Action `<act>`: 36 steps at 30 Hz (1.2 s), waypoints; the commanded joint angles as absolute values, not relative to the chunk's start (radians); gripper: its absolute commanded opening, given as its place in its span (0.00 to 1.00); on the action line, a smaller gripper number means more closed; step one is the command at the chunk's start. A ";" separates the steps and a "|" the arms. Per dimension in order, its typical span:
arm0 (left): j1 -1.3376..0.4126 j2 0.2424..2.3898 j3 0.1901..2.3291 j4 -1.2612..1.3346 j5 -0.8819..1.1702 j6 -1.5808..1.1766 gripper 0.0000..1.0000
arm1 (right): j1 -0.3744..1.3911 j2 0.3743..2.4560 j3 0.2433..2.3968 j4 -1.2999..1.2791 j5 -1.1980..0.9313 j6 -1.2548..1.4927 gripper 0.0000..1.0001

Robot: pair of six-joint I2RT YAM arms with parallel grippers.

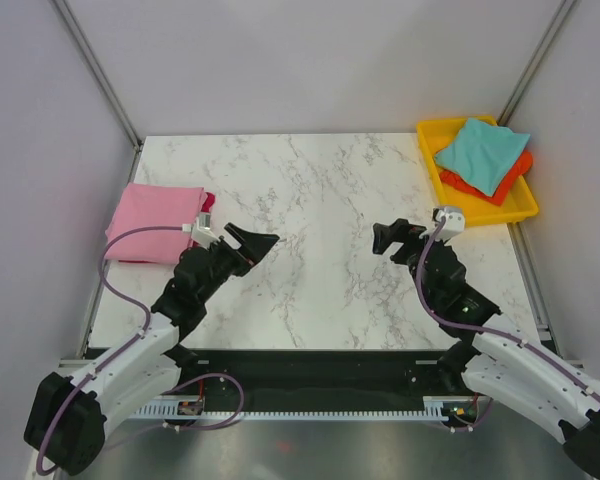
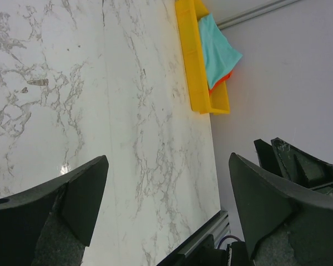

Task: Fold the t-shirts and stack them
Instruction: Grab the tshirt from the pile

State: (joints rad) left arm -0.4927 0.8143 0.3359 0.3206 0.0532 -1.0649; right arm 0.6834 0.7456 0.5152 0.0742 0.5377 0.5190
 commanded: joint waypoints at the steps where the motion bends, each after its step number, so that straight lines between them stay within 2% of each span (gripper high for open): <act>1: -0.489 0.834 0.380 0.325 0.052 -1.100 0.97 | 0.686 0.710 0.523 0.078 0.587 0.526 0.98; 7: -0.489 0.853 0.387 0.350 0.095 -1.088 0.96 | 0.667 0.726 0.531 0.069 0.725 0.548 0.98; 13: -0.488 0.856 0.390 0.360 0.115 -1.097 0.96 | 0.496 0.892 0.656 0.025 0.773 0.589 0.95; 18: -0.486 0.830 0.384 0.359 0.106 -1.089 0.95 | 0.157 1.217 0.898 -0.026 0.588 0.699 0.93; 20: -0.485 0.828 0.379 0.357 0.101 -1.092 0.95 | 0.050 1.384 0.994 -0.067 0.534 0.710 0.88; 25: -0.482 0.839 0.387 0.359 0.132 -1.108 0.94 | -0.049 1.653 1.285 -0.123 0.525 0.686 0.82; 32: -0.480 0.854 0.394 0.360 0.179 -1.135 0.93 | -0.083 2.064 1.636 -0.184 0.554 0.644 0.81; 36: -0.482 0.858 0.402 0.370 0.230 -1.152 0.92 | -0.103 2.239 1.828 -0.210 0.542 0.643 0.73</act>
